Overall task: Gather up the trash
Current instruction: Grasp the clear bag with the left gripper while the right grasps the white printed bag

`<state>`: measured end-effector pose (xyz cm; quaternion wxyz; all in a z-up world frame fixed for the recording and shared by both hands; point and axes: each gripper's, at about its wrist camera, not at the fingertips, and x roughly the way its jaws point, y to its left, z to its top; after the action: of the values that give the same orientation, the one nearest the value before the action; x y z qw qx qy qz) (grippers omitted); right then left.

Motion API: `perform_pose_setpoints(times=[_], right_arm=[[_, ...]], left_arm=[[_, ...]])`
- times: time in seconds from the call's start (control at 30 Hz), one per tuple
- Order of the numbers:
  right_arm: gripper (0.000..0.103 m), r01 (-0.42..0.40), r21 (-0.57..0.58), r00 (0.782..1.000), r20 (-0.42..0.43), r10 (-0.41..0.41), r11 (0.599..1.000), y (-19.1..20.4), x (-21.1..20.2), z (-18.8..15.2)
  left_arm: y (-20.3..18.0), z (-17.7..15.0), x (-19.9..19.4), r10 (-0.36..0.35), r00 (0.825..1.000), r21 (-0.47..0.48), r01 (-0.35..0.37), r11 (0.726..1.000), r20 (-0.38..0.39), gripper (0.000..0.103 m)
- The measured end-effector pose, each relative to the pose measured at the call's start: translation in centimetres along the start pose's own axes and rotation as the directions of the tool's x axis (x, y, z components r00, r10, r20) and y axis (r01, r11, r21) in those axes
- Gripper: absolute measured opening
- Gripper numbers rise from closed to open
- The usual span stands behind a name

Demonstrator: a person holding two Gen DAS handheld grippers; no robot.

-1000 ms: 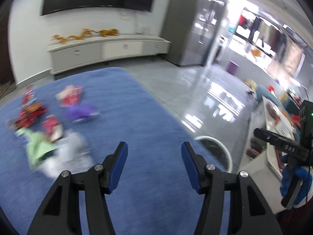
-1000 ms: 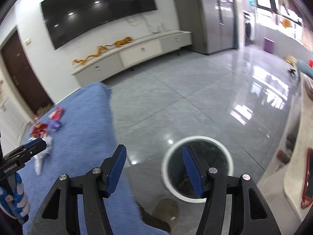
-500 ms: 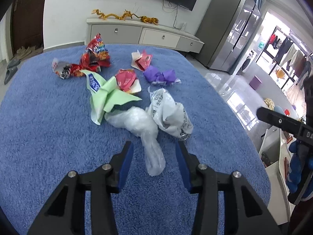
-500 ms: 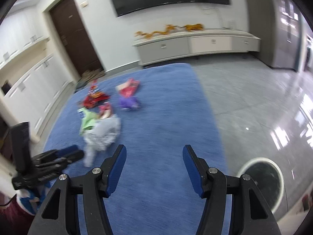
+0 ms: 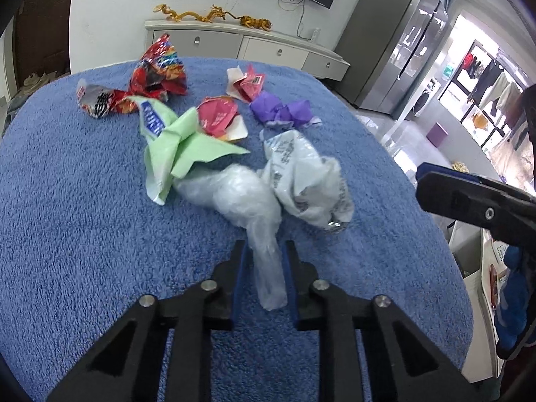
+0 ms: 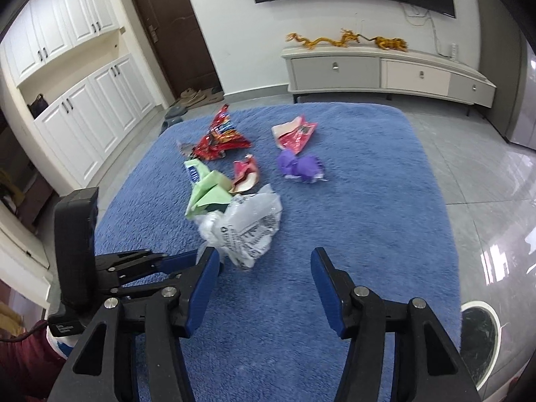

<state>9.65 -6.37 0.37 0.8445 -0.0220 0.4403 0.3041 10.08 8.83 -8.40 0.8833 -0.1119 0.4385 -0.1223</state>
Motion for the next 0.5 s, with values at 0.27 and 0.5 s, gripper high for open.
perform_pose_setpoints(times=[0.27, 0.5], right_arm=[[0.045, -0.035, -0.02, 0.999, -0.04, 0.034, 0.999, 1.4, 2.7, 0.7], [0.038, -0.068, -0.013, 0.995, -0.072, 0.067, 0.998, 2.2, 5.1, 0.8]], left_arm=[[0.8, -0.8, -0.5, -0.025, 0.999, -0.03, 0.026, 0.999, 0.04, 0.013], [1.1, -1.3, -1.1, -0.022, 0.998, -0.044, 0.025, 0.999, 0.051, 0.012]])
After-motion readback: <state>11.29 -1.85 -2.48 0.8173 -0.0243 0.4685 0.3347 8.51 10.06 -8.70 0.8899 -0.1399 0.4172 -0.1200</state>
